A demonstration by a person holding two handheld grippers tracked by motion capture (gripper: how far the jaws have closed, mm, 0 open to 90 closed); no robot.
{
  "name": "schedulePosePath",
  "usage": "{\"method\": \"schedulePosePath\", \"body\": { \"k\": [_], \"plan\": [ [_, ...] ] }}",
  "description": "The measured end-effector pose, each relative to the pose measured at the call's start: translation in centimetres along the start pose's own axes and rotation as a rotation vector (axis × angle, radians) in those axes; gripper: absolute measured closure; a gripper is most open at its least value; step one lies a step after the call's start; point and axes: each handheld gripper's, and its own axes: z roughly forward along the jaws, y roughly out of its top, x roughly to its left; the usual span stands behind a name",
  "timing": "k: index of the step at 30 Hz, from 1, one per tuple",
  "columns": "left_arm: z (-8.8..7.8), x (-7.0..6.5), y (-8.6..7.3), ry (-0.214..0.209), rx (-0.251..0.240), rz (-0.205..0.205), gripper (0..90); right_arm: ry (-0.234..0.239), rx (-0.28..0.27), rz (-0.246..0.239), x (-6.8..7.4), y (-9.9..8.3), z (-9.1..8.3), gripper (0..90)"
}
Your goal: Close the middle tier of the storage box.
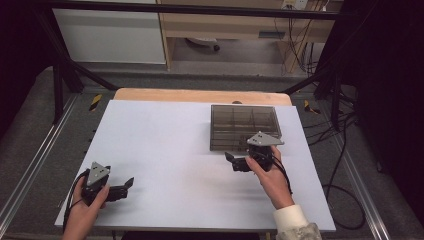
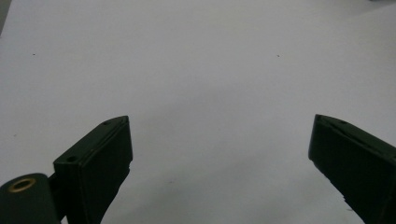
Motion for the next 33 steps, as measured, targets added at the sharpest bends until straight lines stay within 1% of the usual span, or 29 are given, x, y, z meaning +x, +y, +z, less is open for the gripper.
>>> {"method": "schedulePosePath", "body": {
  "k": [4,9,17,27,33],
  "plan": [
    [0.0,0.0,0.0,0.001,-0.001,-0.001,6.1,0.005,-0.007,0.004,-0.2,0.0,-0.4,4.0],
    [0.0,0.0,0.0,0.000,0.000,0.000,6.1,-0.007,-0.015,0.011,-0.7,-0.1,-1.0,4.0],
    [-0.3,0.4,-0.1,0.004,-0.006,-0.012,6.1,-0.021,-0.032,0.028,-1.6,-0.4,-2.5,3.6],
    [-0.4,0.4,-0.1,0.001,-0.010,-0.014,6.1,-0.043,-0.056,0.059,-2.7,-0.9,-4.2,3.4],
    [-0.4,0.3,-0.1,-0.003,-0.008,-0.015,6.1,-0.058,-0.068,0.067,-3.3,-1.4,-5.1,3.2]
  ]
}}
